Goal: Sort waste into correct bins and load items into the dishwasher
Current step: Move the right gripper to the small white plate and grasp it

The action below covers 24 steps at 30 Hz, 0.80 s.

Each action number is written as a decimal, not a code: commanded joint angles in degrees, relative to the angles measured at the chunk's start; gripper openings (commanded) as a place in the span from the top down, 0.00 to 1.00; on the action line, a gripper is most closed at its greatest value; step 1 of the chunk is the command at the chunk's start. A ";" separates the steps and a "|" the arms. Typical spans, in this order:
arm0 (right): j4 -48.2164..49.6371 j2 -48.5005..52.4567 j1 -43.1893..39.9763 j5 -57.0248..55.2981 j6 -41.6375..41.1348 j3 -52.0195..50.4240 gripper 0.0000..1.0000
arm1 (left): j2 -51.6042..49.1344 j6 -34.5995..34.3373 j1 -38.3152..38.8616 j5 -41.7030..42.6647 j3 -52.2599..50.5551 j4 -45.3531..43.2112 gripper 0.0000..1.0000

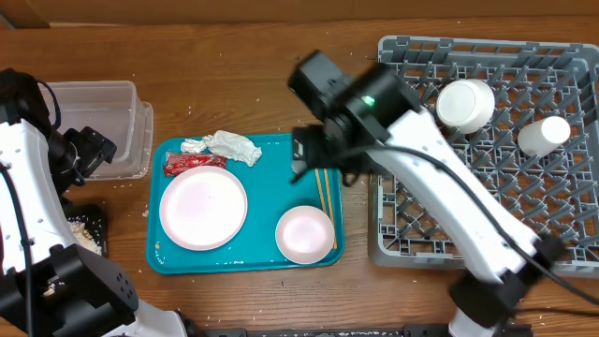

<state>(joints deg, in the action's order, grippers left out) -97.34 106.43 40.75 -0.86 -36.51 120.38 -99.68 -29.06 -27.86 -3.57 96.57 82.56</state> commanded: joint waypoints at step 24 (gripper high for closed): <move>33.83 4.50 13.53 2.45 -0.79 -31.45 0.34 | -0.35 -0.98 0.13 0.66 -0.09 -0.11 0.00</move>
<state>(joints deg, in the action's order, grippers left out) -63.90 108.40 53.30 3.07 -37.65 89.52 -99.68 -29.06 -27.86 -3.38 96.57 82.52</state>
